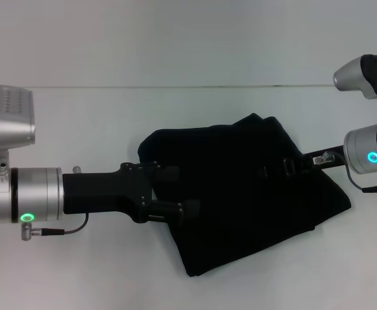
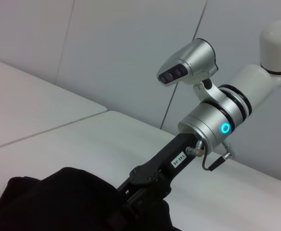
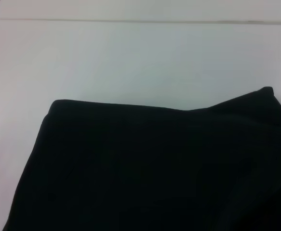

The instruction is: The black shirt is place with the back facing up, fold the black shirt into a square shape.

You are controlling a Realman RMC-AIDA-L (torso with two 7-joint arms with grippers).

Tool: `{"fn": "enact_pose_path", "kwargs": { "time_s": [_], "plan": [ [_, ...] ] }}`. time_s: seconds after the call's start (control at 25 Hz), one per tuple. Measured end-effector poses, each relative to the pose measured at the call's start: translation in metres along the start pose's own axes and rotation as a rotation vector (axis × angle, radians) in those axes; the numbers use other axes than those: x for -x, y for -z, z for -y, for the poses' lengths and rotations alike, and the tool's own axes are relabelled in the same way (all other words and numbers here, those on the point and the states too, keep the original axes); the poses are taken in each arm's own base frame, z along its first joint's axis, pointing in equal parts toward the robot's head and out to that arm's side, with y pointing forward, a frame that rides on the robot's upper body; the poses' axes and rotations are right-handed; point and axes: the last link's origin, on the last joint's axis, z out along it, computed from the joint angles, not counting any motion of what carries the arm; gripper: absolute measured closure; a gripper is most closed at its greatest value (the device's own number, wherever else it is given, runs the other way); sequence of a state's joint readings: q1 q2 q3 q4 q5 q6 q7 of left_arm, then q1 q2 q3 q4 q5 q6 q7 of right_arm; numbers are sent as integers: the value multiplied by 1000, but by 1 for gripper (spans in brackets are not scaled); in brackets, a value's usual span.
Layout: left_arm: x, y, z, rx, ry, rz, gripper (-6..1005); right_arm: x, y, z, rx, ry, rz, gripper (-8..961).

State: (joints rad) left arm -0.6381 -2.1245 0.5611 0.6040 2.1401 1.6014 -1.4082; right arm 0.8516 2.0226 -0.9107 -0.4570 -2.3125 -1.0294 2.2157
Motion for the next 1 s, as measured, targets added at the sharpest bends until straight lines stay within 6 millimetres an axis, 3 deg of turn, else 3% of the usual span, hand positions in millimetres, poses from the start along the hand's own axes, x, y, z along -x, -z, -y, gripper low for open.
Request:
{"fn": "enact_pose_path", "kwargs": {
  "time_s": [0.28,1.0],
  "plan": [
    [0,0,0,0,0,1,50,-7,-1,-8,54,2,-40,435],
    [1,-7,-2,9,8,7,49,2,2,-24,123,18,-58,438]
  ]
}}
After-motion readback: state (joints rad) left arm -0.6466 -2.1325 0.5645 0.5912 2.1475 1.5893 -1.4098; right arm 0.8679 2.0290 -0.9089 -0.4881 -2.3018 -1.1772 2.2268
